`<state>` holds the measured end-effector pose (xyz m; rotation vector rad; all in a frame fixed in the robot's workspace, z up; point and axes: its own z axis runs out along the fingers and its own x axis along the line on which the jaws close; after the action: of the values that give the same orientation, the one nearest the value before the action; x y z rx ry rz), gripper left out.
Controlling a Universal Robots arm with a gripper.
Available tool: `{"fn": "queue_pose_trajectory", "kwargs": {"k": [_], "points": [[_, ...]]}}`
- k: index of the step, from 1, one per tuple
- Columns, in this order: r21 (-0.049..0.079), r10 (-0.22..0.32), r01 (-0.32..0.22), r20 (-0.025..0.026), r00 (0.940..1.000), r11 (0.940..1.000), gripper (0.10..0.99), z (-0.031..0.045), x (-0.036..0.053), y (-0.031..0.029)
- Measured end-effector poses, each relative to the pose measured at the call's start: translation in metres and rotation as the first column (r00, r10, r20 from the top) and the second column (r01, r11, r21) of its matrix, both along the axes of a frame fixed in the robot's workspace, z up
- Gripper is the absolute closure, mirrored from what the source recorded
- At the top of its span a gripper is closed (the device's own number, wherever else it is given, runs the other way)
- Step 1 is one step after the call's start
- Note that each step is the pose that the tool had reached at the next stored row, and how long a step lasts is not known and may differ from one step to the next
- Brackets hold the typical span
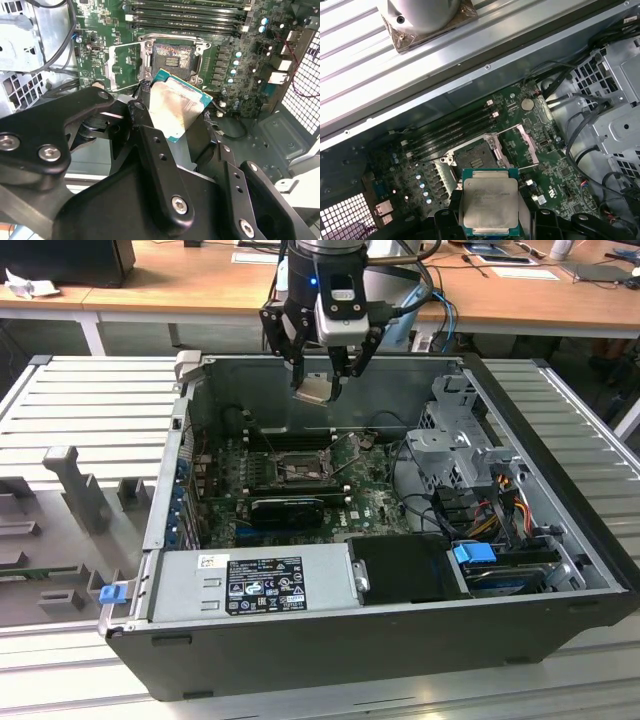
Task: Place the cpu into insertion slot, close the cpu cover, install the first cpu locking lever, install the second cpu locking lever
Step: 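Place the cpu into insertion slot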
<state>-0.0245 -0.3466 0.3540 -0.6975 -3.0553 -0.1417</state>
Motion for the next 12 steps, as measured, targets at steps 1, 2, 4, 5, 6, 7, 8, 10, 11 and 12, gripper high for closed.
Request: {"fn": "queue_pose_trajectory", "kwargs": {"k": [1,2,4,5,6,7,8,10,11,12], "points": [[0.0,-0.002,0.002,0.0001,1.0,1.0,0.557,0.0,0.0,0.0],[0.0,-0.004,0.004,0.0,1.0,1.0,0.557,-0.0001,0.0,0.0],[0.0,-0.009,0.009,0.0,1.0,1.0,0.557,-0.0002,0.0,0.0],[0.0,-0.012,0.012,0.0,0.9999,0.9999,0.557,-0.0002,0.0,0.0],[0.0,-0.016,0.016,0.0,0.9999,0.9999,0.557,-0.0003,0.0,0.0],[0.0,-0.018,0.018,0.0,0.9998,0.9998,0.557,-0.0003,0.0,0.0],[0.0,-0.02,0.02,0.0,0.9998,0.9998,0.557,-0.0003,0.0,0.0],[0.0,-0.027,0.027,0.0,0.9996,0.9996,0.557,-0.0004,0.0,0.0],[0.0,-0.03,0.03,0.0,0.9996,0.9996,0.557,-0.0004,0.0,0.0],[0.0,-0.032,0.032,0.0001,0.9995,0.9995,0.557,-0.0004,0.0,0.0]]}}
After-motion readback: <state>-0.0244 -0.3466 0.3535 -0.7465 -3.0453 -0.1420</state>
